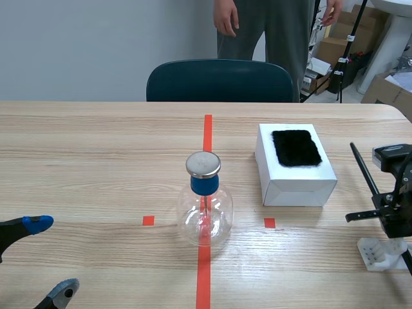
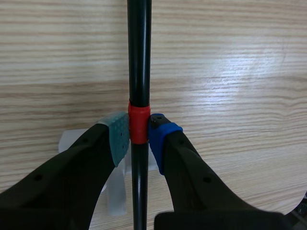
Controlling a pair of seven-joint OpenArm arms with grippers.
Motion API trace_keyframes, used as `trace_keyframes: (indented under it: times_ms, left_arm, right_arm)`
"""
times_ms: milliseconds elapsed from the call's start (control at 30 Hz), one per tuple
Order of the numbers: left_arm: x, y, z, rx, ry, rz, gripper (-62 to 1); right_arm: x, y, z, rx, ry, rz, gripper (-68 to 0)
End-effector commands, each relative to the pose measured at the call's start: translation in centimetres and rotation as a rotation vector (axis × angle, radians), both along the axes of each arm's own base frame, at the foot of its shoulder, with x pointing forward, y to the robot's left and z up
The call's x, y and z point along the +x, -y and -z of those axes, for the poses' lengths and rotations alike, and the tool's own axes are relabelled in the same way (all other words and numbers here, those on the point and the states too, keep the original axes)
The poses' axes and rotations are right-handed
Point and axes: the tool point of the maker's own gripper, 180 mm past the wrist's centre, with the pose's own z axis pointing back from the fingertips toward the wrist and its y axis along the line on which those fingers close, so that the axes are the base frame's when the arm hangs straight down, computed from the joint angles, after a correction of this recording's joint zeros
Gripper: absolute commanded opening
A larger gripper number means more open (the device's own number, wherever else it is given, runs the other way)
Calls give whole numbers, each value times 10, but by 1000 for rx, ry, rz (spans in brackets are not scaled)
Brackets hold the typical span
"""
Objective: Do the electroscope experiment. put the rod down on the box
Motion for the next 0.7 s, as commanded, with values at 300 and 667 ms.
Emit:
trace_keyframes:
  times_ms: [300,667]
  left_arm:
    - [3,1,-7,-21,22,0,14]
    - [3,1,-7,-21,22,0,14]
  right_arm:
    - [27,-7,0,15,12,-9,-653]
    - [22,-7,5,14,-14,-8,-510]
